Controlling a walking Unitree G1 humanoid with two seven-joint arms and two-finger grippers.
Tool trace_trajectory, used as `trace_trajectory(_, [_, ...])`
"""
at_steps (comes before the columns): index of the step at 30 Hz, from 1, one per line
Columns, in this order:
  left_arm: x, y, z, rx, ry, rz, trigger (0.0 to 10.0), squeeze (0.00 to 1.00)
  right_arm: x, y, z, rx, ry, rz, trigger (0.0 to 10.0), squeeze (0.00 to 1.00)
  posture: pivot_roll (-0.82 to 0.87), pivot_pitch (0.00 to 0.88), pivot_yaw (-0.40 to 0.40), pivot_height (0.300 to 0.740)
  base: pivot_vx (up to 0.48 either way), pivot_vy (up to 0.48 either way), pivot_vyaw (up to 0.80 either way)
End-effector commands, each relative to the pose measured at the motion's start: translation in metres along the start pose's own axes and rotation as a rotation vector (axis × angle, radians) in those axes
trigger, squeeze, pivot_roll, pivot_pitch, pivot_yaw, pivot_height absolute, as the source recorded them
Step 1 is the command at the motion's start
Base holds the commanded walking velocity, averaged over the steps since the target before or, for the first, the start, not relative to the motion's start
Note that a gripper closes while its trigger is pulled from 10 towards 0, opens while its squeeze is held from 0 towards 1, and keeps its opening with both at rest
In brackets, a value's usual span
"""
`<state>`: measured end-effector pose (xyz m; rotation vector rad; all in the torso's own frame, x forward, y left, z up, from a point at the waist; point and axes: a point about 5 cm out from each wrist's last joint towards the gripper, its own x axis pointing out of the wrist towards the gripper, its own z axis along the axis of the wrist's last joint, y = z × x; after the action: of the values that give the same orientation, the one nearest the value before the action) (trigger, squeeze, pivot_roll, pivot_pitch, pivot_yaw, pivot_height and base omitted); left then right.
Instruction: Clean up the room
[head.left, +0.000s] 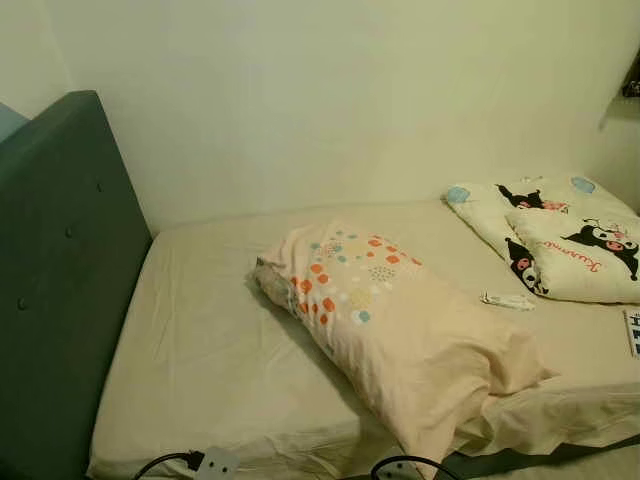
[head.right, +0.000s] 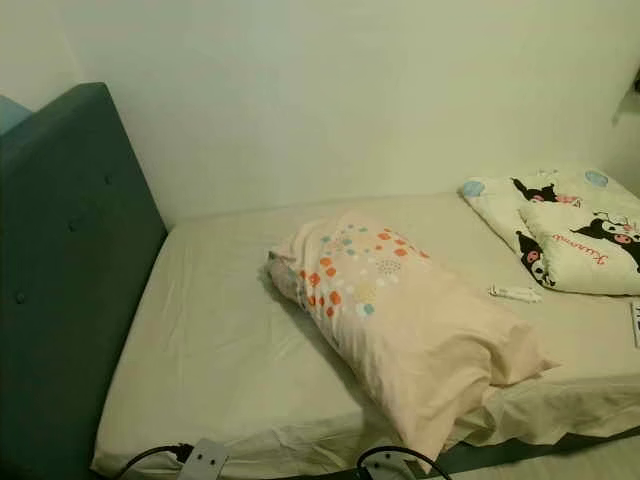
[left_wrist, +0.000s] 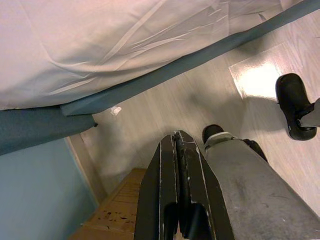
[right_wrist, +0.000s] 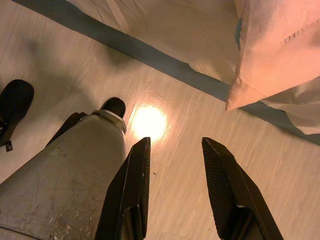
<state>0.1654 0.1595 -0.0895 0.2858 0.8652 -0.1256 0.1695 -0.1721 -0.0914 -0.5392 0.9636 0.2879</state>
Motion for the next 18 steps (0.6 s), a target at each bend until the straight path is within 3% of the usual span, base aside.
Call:
trace_trajectory(1, [-0.002, -0.002, -0.005, -0.008, 0.019, -0.001, 10.0, 0.0, -0.001, 0.003, -0.003, 0.0, 0.013, 0.012, 10.0, 0.0, -0.03, 0.0, -0.025, 0.727, 0.0, 0.0, 0.0])
trace_trajectory(18, [-0.004, -0.003, -0.013, -0.001, 0.03, -0.003, 10.0, 0.0, -0.003, 0.013, -0.014, -0.011, 0.041, 0.039, 10.0, 0.0, 0.0, 0.0, -0.023, 0.727, 0.0, 0.0, 0.0])
